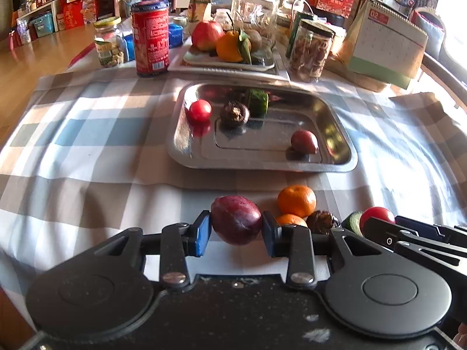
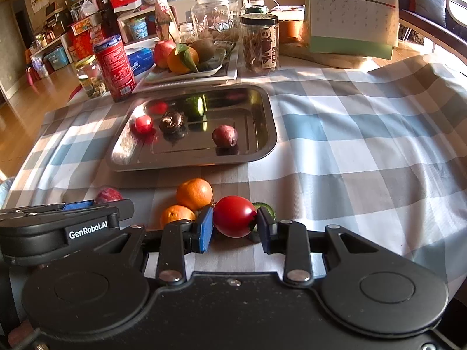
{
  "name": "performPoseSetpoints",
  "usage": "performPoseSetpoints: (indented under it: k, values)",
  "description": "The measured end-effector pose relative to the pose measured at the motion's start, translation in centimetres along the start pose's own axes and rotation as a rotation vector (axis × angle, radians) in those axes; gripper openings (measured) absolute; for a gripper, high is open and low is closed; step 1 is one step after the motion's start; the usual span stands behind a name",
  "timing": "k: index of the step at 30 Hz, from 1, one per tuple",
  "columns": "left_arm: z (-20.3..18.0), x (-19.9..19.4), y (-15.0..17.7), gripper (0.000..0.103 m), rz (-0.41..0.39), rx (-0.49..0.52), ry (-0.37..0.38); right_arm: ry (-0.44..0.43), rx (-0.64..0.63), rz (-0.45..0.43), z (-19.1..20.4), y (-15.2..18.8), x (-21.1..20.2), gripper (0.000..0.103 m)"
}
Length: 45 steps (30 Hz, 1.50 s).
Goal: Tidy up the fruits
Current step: 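Carry the plum in the left tool while the right tool carries the tomato over the tray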
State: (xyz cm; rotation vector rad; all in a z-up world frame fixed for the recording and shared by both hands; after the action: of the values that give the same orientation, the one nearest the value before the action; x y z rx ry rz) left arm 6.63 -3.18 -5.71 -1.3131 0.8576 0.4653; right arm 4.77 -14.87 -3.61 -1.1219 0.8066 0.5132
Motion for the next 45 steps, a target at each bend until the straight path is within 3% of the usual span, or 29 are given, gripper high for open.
performPoseSetpoints:
  k: [8, 16, 26, 30, 40, 45]
  values:
    - [-0.2, -1.2, -1.8, 0.036, -0.017, 0.020, -0.002, -0.050, 0.041, 0.003, 0.7, -1.3, -1.0, 0.043]
    - [1.1, -1.8, -5.0, 0.036, -0.013, 0.022, -0.006, -0.105, 0.053, -0.033, 1.7, -5.0, -2.3, 0.043]
    - [1.9, -0.6, -10.8, 0.036, -0.023, 0.082, -0.050, -0.155, 0.116, -0.010, 3.0, -11.1, 0.0, 0.043]
    - [2.5, 0.8, -12.4, 0.036, -0.017, 0.054, -0.045, -0.161, 0.166, 0.009, 3.1, -12.9, 2.0, 0.043]
    - [2.3, 5.9, -13.4, 0.036, 0.064, 0.048, -0.024, -0.070, 0.146, 0.037, 3.4, -13.7, 7.1, 0.043]
    - [2.7, 8.3, -12.5, 0.036, 0.144, 0.024, -0.014, -0.029, 0.155, 0.099, 3.2, -13.0, 9.6, 0.043]
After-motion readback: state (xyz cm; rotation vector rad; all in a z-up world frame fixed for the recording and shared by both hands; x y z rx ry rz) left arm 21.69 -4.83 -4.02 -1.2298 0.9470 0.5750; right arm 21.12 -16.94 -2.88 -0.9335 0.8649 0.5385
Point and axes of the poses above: each gripper's, at about its wrist camera, not at the fingertips, and x roughly the way its jaws point, z to its left, y to its underside, the point moved 3 cm from there along x, roughly the way its jaws point, and after that the axes turned 12 degrees about x, right-handed, at the moved point
